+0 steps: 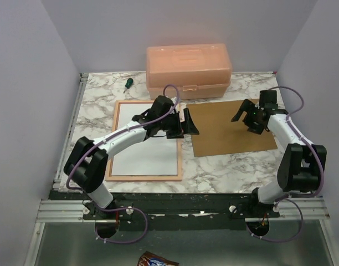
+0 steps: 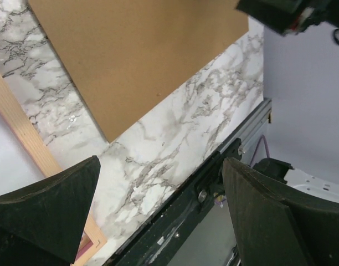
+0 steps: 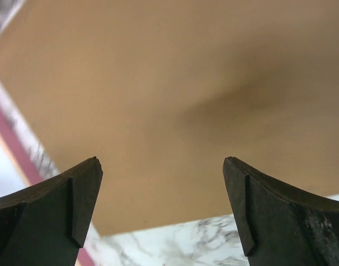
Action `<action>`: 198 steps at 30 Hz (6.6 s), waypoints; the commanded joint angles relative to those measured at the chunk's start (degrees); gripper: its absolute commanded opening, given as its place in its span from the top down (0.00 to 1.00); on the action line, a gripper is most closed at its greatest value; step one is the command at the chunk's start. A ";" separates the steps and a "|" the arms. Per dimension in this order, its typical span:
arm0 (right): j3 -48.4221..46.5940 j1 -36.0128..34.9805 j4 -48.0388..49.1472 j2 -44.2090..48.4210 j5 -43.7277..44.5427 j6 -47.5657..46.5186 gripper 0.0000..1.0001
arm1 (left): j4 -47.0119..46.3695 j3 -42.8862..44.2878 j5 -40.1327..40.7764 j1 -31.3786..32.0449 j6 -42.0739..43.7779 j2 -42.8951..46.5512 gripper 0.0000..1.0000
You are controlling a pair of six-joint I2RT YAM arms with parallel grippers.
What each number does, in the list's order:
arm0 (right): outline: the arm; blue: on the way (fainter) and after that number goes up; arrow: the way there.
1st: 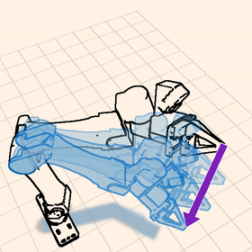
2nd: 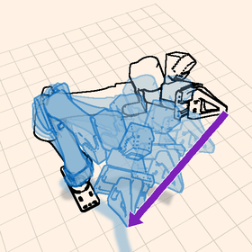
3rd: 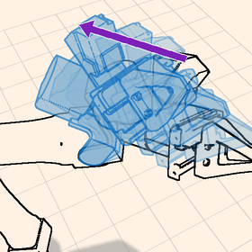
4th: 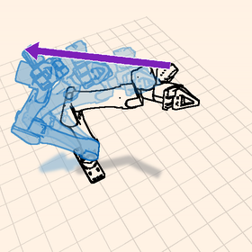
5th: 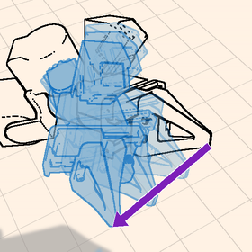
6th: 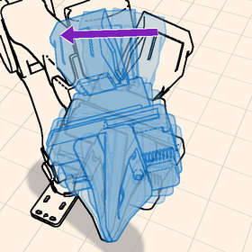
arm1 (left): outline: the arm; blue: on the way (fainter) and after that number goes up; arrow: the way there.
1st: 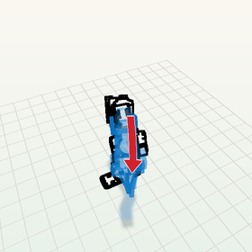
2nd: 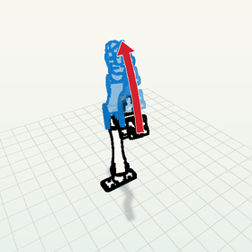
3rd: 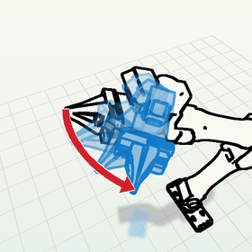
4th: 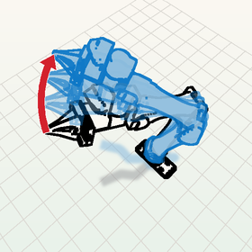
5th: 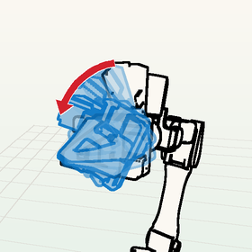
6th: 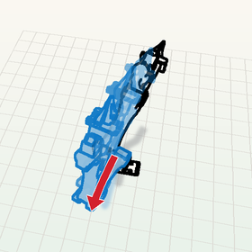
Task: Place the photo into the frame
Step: Pick up the photo frame item at the center of the board, then place the photo frame item at the center of the board, then adjust the photo frame item on the photo frame.
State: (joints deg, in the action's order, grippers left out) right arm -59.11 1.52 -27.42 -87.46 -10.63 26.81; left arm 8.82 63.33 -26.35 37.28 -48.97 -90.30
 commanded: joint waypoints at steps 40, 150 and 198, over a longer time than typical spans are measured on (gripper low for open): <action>3.01 24.85 7.82 -16.26 2.97 4.17 0.00 | -0.37 16.05 7.15 4.49 -6.64 -29.47 0.06; 51.50 -21.94 57.68 15.39 -20.83 44.25 0.26 | 8.10 -15.43 0.33 -4.62 -0.07 28.49 0.04; 47.63 -22.60 67.87 2.65 -24.86 40.18 0.99 | 12.02 -14.64 2.40 -5.98 2.85 30.47 0.04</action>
State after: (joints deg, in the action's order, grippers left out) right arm -8.49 -20.71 56.21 -90.48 -29.74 78.19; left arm 19.55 48.29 -24.67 31.81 -47.53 -60.97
